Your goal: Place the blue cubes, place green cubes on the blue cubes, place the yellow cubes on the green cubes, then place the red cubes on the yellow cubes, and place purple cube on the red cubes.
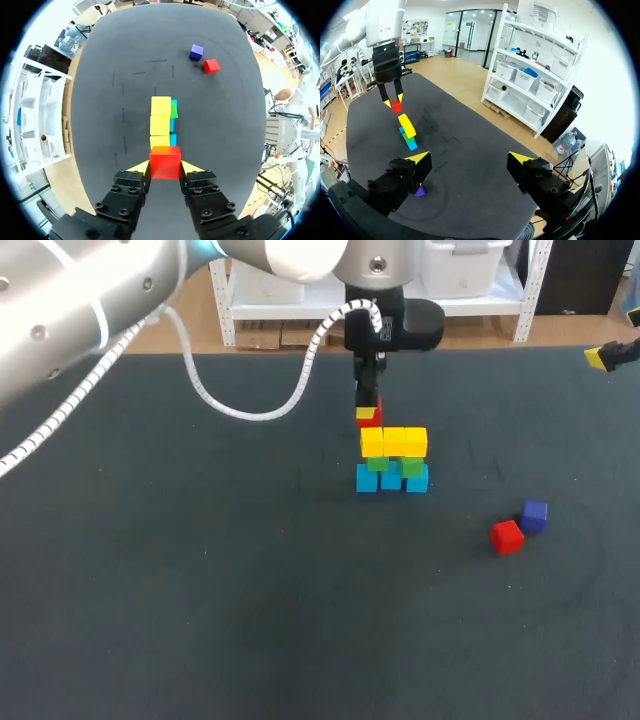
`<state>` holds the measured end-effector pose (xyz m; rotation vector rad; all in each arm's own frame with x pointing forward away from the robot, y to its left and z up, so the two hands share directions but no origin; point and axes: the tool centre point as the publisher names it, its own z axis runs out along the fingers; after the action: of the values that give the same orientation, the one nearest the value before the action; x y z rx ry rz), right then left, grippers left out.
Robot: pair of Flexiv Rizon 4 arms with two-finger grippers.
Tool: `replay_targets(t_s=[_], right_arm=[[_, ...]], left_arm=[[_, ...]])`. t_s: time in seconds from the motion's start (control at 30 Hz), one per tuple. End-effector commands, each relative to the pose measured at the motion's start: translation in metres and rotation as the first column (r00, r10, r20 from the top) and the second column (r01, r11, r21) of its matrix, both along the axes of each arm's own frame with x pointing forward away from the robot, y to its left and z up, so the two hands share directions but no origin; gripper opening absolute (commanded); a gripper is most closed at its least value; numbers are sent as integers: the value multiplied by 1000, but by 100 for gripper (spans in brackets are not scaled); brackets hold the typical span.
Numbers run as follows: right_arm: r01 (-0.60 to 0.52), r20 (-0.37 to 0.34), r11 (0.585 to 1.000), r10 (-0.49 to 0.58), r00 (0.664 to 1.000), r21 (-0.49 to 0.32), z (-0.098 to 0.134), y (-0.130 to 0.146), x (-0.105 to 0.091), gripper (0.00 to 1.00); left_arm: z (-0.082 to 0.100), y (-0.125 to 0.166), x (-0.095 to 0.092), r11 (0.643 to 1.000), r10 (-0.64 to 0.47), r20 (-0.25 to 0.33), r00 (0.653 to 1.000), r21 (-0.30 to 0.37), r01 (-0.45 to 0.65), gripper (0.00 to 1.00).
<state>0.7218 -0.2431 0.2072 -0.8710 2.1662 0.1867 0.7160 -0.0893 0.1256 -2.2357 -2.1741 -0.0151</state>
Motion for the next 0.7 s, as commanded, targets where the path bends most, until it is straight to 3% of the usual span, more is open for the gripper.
replay_targets(t_s=[0.03, 0.7], right_arm=[[30, 20, 999, -29, 999, -17, 0, 2, -4, 100], [30, 20, 999, -29, 999, -17, 0, 2, -4, 100]], left_arm=[[-4, -3, 1, 1000, 3, -2, 1000, -2, -3, 0], [-20, -16, 1, 1000, -28, 1, 1000, 8, 28, 0]])
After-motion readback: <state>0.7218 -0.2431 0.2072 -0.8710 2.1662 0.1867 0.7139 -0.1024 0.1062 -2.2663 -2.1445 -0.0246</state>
